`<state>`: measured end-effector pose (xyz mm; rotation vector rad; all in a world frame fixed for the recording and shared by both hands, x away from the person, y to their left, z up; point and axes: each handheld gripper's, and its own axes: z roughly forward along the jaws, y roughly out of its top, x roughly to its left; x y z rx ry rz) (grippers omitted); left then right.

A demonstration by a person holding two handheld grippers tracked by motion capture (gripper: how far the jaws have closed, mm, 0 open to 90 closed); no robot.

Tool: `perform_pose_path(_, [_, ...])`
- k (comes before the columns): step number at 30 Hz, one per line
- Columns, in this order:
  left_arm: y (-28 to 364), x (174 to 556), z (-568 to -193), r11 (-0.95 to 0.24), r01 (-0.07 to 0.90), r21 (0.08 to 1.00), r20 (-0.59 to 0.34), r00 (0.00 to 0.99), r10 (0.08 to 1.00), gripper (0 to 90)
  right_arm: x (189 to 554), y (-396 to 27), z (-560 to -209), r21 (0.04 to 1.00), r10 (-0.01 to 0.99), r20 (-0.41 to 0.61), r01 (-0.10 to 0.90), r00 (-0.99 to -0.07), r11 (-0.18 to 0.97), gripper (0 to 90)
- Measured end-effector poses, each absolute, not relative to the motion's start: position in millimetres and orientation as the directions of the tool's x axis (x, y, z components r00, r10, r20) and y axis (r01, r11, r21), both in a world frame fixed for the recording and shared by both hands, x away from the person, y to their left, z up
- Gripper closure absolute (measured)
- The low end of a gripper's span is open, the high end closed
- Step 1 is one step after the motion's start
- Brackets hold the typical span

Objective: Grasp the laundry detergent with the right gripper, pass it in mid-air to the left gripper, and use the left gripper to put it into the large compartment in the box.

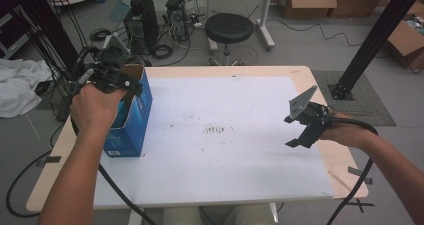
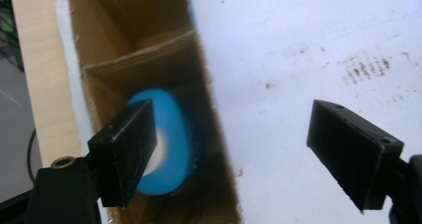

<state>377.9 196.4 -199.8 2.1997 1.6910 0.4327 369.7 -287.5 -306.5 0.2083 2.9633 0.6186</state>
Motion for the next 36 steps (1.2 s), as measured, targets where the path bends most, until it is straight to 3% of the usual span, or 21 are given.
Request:
perform_pose_path(22, [126.0,388.6,-188.8,-0.446,0.755,0.480,0.088,0.465,0.881,19.4,371.6,-284.7,-304.1,0.415,0.175,-0.080,0.127,-0.981,0.901,18.1])
perform_pose_path(36, [83.6,401.3,-202.6,-0.565,0.688,0.456,0.094,0.594,0.799,19.3,374.6,-281.1,-303.8,0.427,0.190,-0.076,0.140,-0.979,0.893,18.1])
